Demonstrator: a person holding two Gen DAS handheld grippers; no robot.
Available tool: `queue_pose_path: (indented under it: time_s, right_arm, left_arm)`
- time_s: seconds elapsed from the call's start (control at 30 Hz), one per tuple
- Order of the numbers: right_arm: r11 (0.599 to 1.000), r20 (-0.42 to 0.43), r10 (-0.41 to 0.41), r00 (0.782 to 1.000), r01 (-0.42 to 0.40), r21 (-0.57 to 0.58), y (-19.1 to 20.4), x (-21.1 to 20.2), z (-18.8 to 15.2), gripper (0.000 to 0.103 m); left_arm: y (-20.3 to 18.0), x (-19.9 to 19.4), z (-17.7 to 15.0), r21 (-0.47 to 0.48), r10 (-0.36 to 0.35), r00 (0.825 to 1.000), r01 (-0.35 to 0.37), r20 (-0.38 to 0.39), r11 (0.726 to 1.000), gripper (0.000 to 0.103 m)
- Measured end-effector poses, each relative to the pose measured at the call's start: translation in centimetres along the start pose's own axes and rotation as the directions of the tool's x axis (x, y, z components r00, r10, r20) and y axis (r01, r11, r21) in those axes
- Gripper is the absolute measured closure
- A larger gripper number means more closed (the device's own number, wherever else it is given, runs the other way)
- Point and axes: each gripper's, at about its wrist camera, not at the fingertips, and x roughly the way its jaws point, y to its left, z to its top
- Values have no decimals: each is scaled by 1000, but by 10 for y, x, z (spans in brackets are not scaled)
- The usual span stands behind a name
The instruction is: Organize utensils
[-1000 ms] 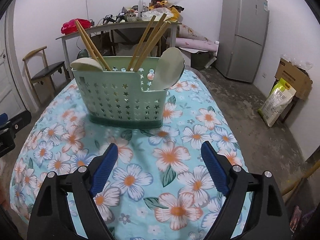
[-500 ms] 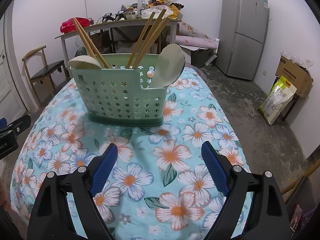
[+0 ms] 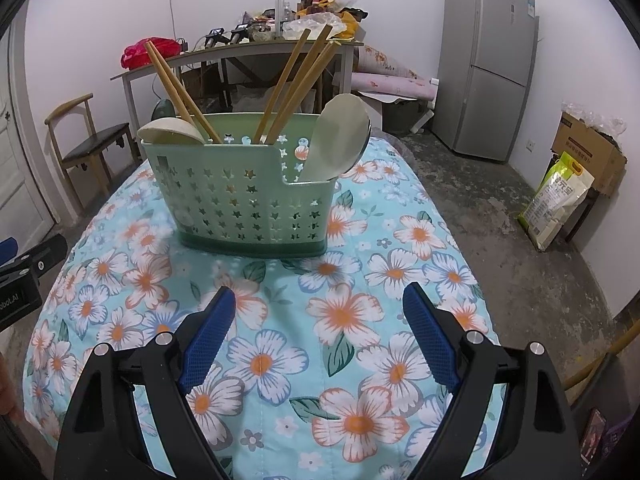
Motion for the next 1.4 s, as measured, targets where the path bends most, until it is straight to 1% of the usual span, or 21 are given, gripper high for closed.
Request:
queue_pose_path:
  time_s: [0.3, 1.0, 1.4]
  right_arm:
    - [1000, 6, -1, 1000, 1, 3, -1, -2, 2, 20]
    - [1000, 7, -2, 1000, 2, 4, -1, -3, 3, 20]
    - [1000, 8, -5, 1000, 5, 9, -3, -4, 4, 20]
  left_arm:
    - [-1, 0, 3, 3, -11, 1000, 11, -8, 1000, 8]
    - [0, -1, 4, 4, -10, 1000, 10, -9, 1000, 8]
    - [-4, -2, -3, 6, -21, 1000, 22, -20, 1000, 8]
